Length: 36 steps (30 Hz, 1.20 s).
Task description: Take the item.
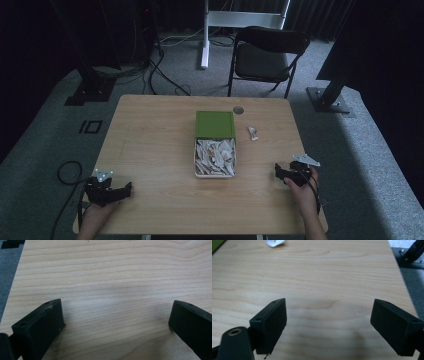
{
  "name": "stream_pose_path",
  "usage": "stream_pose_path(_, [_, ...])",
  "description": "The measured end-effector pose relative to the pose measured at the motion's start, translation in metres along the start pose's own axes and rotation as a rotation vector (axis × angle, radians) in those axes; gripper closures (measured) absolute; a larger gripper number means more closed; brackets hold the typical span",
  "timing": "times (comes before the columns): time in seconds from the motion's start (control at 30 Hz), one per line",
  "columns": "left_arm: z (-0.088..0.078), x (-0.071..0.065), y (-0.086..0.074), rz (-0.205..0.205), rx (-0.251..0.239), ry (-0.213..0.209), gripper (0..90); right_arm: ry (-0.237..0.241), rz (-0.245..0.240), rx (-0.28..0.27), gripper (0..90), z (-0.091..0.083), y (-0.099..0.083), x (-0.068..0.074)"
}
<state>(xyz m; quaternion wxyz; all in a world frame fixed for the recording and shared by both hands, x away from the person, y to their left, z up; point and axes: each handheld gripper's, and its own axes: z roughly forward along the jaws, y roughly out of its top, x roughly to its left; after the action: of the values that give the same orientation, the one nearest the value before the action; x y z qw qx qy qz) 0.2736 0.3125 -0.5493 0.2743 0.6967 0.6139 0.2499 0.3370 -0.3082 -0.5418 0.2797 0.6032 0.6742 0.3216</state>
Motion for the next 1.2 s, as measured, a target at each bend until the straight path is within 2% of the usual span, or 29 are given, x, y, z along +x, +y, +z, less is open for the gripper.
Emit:
stream_pose_path(0.2, [0.0,0.0,0.0,-0.001,-0.001,0.0,0.7,0.0,0.044,-0.011,13.5,-0.012,-0.011,-0.005])
stream_pose_path(0.4, [0.0,0.0,0.0,0.001,0.001,0.0,0.7,-0.003,0.063,-0.005,13.4,-0.02,-0.021,-0.009])
stream_pose_path(0.47, [0.0,0.0,0.0,0.001,0.001,0.0,0.7,-0.017,0.06,-0.002,13.4,-0.022,-0.024,-0.009])
stream_pose_path(0.67, [0.0,0.0,0.0,0.001,0.0,0.001,0.7,-0.02,0.049,0.02,13.5,-0.025,-0.035,-0.008])
stream_pose_path(0.87, [0.0,0.0,0.0,0.0,-0.001,0.001,0.7,-0.03,0.039,0.048,13.5,-0.025,-0.036,-0.008])
stream_pose_path(0.93, [0.0,0.0,0.0,0.001,0.0,0.001,0.7,-0.026,0.023,0.063,13.1,-0.024,-0.036,-0.007])
stream_pose_path(1.2, [0.0,0.0,0.0,0.001,0.0,0.001,0.7,-0.001,0.014,0.066,12.3,-0.023,-0.036,-0.007])
